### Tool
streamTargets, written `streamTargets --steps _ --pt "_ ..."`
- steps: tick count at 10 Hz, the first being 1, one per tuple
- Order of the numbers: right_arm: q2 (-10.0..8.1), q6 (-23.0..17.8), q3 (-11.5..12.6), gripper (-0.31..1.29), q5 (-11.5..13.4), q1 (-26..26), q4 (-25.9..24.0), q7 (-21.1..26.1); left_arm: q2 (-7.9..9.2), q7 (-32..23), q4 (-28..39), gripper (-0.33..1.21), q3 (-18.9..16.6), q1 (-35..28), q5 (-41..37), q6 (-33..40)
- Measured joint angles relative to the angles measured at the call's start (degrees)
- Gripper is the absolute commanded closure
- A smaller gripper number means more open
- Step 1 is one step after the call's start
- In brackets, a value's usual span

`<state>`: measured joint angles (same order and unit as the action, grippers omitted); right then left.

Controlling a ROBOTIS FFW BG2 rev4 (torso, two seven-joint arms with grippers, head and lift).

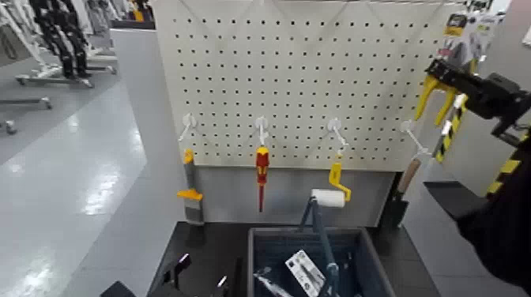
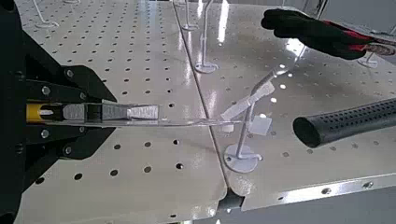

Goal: Put the yellow pliers into the crate.

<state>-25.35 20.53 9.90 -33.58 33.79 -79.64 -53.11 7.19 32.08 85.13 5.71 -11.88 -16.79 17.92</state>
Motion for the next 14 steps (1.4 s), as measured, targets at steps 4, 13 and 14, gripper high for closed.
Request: streamTargets --steps 4,13,14 --pt "2.18 1.10 2.63 1.17 -0.90 -4.93 -9.86 0.87 -0.04 0.00 0.03 0.12 -0.03 -0.08 0.00 -0.07" --pt "12.87 3.82 1.65 1.17 0.31 -20.53 -19.73 3.79 0.46 -1.07 -0.11 0.12 0.73 -0.08 -0.18 -0.27" --pt "13.92 3.60 1.11 1.17 0.51 -21.76 -18.56 3.60 0.46 -1.50 -0.31 0.12 0.93 -0.09 -0.20 0.01"
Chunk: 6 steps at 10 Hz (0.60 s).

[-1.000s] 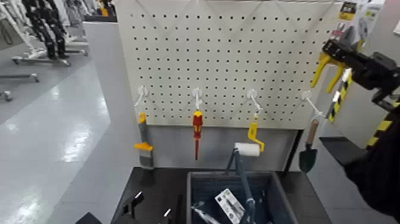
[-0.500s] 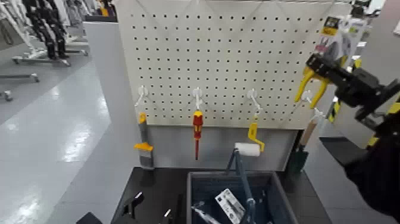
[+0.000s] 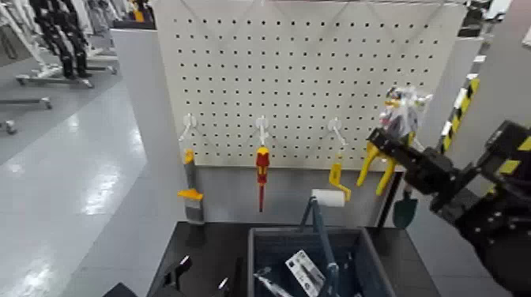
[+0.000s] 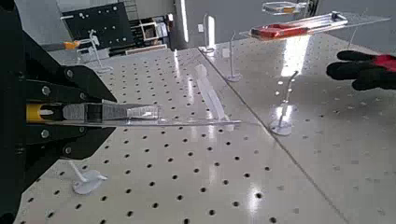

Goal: Put the yellow pliers into the crate.

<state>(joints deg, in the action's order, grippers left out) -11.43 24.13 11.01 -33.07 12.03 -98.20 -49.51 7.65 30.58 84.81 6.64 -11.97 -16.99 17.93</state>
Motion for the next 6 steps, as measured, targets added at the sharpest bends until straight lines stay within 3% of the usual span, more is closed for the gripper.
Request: streamTargets --steps 3,6 --pt "1.75 -0.87 -1.72 1.17 2.22 -2.69 3.22 -0.22 -0.20 -0.59 -0.95 0.12 0.54 0.09 -0.23 0.89" --pt "2.55 -1.86 -2.22 1.17 2.50 -4.79 6.61 -0.69 -0.32 -0.86 -2.70 0.12 1.47 0.76 -0.83 2.59"
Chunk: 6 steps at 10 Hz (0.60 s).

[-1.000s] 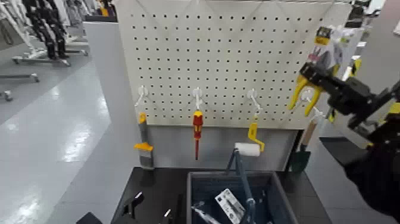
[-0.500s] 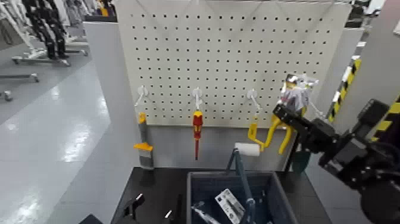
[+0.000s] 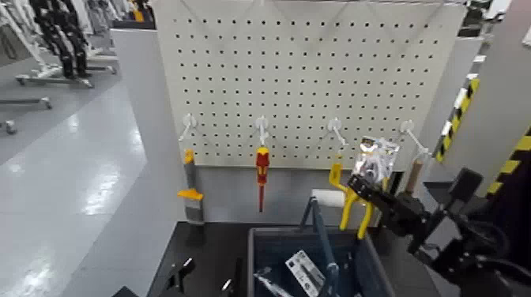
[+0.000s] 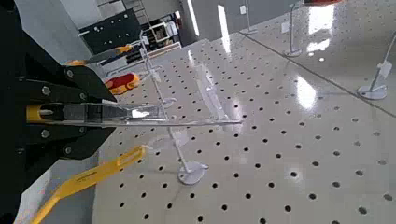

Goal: Put the yellow pliers into the crate.

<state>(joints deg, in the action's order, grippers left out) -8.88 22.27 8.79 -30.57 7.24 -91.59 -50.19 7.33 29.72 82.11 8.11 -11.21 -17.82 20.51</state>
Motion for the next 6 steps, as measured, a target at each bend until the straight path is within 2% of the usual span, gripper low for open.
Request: streamTargets --steps 3,6 --pt "0.51 -0.20 -0.55 1.17 1.00 -0.97 3.78 -0.37 -0.53 -0.02 -0.87 0.12 0.20 0.30 -0.28 0.82" --pt "0.59 2.91 -1.34 1.17 7.23 -0.82 4.23 0.81 -0.45 0.00 -0.90 0.12 0.37 0.50 -0.28 0.85"
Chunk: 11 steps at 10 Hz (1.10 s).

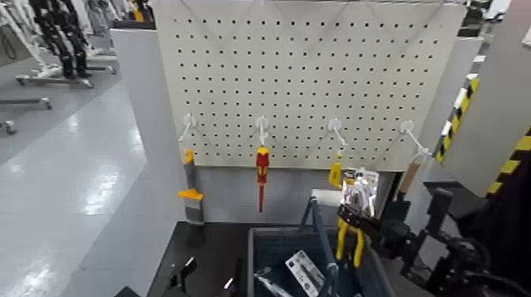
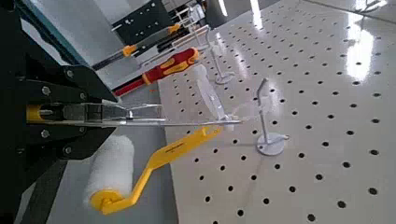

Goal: Put the yellow pliers into the crate.

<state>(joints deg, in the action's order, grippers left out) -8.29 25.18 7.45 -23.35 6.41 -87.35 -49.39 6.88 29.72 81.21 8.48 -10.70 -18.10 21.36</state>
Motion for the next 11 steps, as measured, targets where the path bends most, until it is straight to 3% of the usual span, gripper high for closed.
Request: streamTargets --steps 6,7,9,10,11 --pt "-0.56 3.35 -2.83 1.13 3.42 2.16 5.80 -0.45 0.70 0.05 0.00 0.12 0.72 0.56 0.08 0.00" --pt "-0.58 4.81 -3.11 1.04 4.01 2.56 6.01 -0.44 0.76 0.06 0.00 0.12 0.75 0.59 0.09 0.00" --pt "-0.48 7.55 -2.90 0.33 4.82 2.78 6.04 -0.19 0.85 0.07 0.00 0.12 0.77 0.61 0.09 0.00" --pt "-0.37 7.94 -2.62 0.13 4.88 2.76 5.74 0.03 0.86 0.07 0.00 0.12 0.76 0.61 0.05 0.00" --pt "-0.35 8.17 -2.47 0.18 4.89 2.70 5.16 0.09 0.86 0.07 0.00 0.12 0.78 0.60 0.05 0.00"
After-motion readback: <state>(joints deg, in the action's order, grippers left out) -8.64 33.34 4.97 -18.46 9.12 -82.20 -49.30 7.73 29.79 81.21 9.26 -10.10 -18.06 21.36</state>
